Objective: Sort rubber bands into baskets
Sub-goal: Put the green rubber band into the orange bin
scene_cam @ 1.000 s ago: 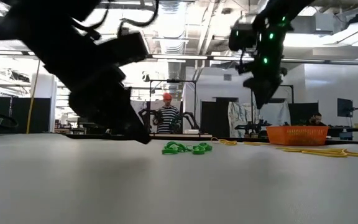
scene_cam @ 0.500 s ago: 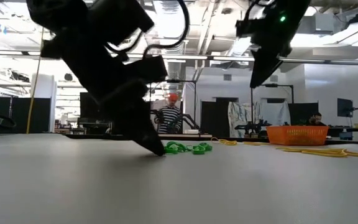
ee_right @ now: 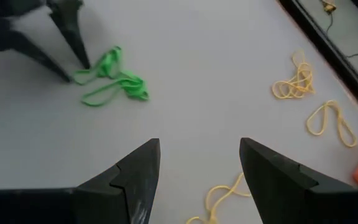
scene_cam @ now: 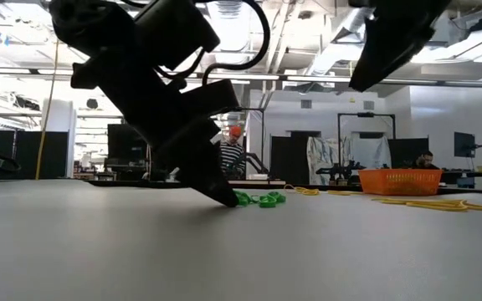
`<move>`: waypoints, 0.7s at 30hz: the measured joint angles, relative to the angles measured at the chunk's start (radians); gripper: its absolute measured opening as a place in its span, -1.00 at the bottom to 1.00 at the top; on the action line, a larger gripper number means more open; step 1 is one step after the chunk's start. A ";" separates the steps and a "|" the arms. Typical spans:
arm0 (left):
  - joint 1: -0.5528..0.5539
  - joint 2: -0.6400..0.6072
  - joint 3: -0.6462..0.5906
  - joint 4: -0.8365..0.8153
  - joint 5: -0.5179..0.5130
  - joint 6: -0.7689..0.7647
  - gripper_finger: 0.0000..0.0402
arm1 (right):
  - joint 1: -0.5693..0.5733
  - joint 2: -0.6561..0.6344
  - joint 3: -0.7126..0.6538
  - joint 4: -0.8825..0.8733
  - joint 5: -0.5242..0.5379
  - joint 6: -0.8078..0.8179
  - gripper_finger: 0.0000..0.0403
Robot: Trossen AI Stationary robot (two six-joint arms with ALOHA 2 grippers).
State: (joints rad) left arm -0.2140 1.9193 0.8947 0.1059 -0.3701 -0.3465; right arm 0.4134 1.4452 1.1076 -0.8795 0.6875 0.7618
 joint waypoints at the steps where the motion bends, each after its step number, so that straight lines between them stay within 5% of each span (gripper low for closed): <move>1: 0.000 0.000 0.002 -0.001 -0.002 0.020 -0.66 | 0.016 0.000 0.000 0.001 0.009 0.022 0.23; 4: 0.000 0.001 0.003 -0.002 -0.009 0.081 -0.94 | 0.068 0.000 0.000 0.002 0.059 0.083 0.23; 11: -0.003 -0.047 -0.002 -0.042 0.041 0.164 -1.00 | 0.150 0.000 0.000 0.010 0.180 0.167 0.24; 21: -0.053 -0.296 -0.003 -0.179 0.025 0.246 -1.00 | 0.197 0.082 0.000 0.129 0.205 0.137 0.24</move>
State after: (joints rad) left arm -0.2665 1.6236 0.8913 -0.0730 -0.3450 -0.1003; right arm 0.6101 1.5271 1.1075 -0.7505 0.8928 0.8986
